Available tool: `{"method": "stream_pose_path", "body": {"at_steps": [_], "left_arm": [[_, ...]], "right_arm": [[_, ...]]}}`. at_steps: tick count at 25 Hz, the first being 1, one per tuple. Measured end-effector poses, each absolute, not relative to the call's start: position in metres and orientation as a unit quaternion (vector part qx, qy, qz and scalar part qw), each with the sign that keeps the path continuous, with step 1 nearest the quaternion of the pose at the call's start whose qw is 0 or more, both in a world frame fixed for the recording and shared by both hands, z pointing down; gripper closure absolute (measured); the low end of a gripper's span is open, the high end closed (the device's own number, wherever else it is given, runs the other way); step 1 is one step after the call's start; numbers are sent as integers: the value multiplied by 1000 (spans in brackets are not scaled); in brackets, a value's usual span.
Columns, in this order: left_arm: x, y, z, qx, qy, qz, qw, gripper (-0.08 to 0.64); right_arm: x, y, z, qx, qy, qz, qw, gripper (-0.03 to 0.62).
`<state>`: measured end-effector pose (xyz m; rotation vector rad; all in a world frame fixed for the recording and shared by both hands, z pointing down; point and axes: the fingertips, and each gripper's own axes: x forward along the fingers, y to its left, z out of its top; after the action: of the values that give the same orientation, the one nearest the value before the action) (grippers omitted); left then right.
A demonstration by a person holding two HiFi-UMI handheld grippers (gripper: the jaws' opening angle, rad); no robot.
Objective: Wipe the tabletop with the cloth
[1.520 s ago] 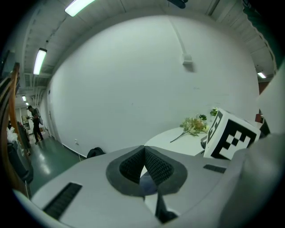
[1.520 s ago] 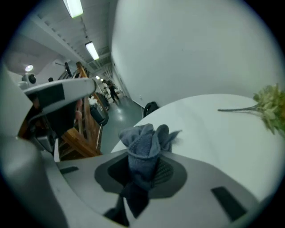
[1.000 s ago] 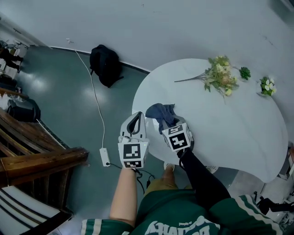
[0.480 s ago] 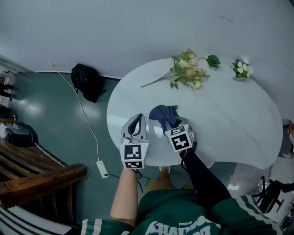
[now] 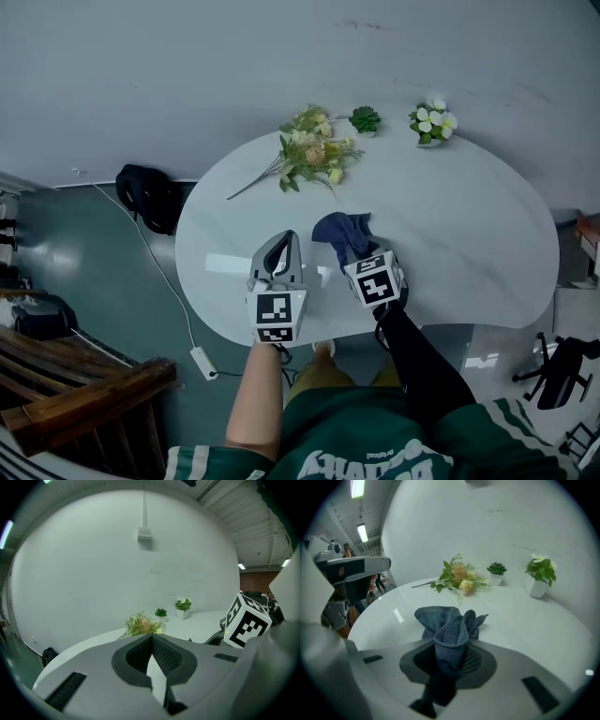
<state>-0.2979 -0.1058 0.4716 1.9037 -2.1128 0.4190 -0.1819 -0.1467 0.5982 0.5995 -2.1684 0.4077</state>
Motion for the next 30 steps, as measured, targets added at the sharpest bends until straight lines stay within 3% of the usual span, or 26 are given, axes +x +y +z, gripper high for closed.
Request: {"method": "stream_pose_path", "body": {"at_steps": [30], "left_arm": [[48,-298,468,765,-619,137,115,563]], "right_arm": [[204,-330,592,413,-797,221,382,502]]}}
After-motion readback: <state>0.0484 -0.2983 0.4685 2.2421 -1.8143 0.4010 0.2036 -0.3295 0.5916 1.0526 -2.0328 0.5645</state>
